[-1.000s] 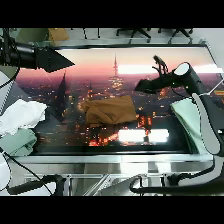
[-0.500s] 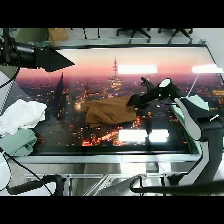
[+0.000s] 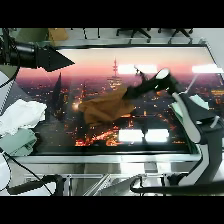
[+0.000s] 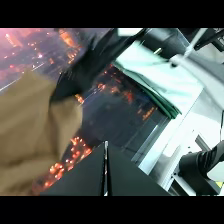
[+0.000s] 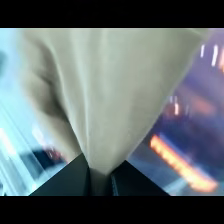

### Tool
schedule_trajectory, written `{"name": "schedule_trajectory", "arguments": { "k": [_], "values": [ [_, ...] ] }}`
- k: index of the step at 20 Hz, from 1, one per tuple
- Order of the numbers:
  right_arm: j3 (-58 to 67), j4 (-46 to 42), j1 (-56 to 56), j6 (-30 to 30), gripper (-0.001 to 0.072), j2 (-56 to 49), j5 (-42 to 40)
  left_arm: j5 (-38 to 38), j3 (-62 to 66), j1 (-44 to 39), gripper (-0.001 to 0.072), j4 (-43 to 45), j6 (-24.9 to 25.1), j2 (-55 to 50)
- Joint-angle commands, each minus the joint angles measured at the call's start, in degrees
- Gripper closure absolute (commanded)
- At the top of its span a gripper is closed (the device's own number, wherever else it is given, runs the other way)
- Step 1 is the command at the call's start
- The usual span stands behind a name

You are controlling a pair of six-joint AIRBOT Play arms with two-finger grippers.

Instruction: Fold the shirts.

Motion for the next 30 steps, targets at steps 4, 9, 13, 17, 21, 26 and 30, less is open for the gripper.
{"name": "schedule_trajectory", "arguments": {
  "k": [4, 9, 13, 17, 21, 26, 30],
  "values": [
    [16.0, -0.4, -18.3, 10.4, 0.0682, 11.6, -0.9, -0.2, 0.0, 0.0, 0.0691, 0.0, -0.1, 0.0],
    [15.8, -7.6, -37.4, 23.0, 0.0682, 15.8, 2.4, -2.4, 0.0, 0.0, 0.0691, 0.0, 0.0, 0.0],
    [13.8, -17.9, -46.3, 34.0, 0.0683, 17.5, 16.7, -2.4, 0.0, 0.0, 0.0691, 0.0, 0.0, -0.2],
    [10.5, -28.1, -47.1, 37.2, 0.0682, 21.6, 20.1, -2.5, 0.0, 0.0, 0.0691, 0.0, 0.2, -0.9],
    [10.5, -17.0, -47.0, 37.2, 0.0682, 21.4, 10.6, -3.0, 0.0, 0.0, 0.0691, 0.0, 0.1, -1.7],
    [10.5, -8.7, -46.9, 39.2, 0.0682, 19.3, -4.0, -2.0, 0.0, 0.0, 0.0691, 0.3, 0.2, -1.8],
    [10.5, -9.5, -46.9, 44.8, 0.0682, 17.2, -1.6, -1.8, 0.0, 0.0, 0.0691, 0.3, 1.2, -1.8]
  ]
}}
